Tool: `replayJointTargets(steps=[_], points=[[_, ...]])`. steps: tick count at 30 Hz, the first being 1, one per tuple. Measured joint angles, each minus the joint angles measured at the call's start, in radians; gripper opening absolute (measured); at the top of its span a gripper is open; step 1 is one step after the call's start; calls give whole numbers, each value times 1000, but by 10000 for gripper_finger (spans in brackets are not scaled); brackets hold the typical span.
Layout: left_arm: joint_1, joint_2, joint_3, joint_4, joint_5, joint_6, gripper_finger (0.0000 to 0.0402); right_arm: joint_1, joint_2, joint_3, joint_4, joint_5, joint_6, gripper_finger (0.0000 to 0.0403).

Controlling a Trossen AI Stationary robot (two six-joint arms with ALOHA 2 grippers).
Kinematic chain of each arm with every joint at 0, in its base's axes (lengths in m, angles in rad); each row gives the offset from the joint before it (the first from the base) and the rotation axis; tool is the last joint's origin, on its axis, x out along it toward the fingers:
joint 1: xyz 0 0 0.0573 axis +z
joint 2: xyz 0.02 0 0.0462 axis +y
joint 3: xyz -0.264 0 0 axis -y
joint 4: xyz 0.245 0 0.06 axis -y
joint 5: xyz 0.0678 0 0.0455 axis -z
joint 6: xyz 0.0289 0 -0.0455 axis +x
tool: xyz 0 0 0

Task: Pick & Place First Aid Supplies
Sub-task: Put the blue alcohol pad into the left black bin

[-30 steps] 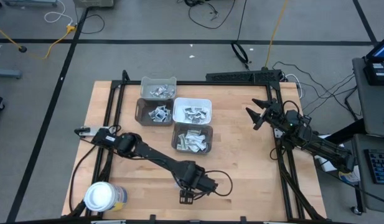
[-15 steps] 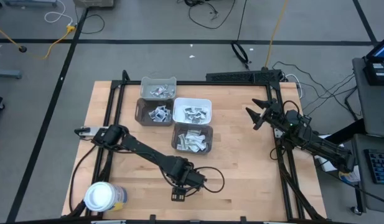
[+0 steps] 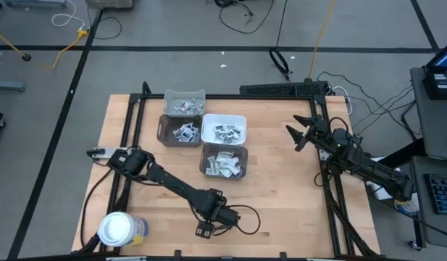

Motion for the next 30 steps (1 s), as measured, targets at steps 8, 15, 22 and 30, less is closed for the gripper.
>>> replayJointTargets(steps=[8, 15, 22, 30], points=[[-6, -3, -79, 54, -28, 60, 273, 0, 0, 0, -1, 0, 0, 297], [-15, -4, -86, 55, -39, 145, 258, 0, 0, 0, -1, 0, 0, 297], [-9, -3, -87, 55, -63, 146, 140, 0, 0, 0, -1, 0, 0, 297], [-3, -3, -87, 56, -39, 146, 10, 0, 0, 0, -1, 0, 0, 297]])
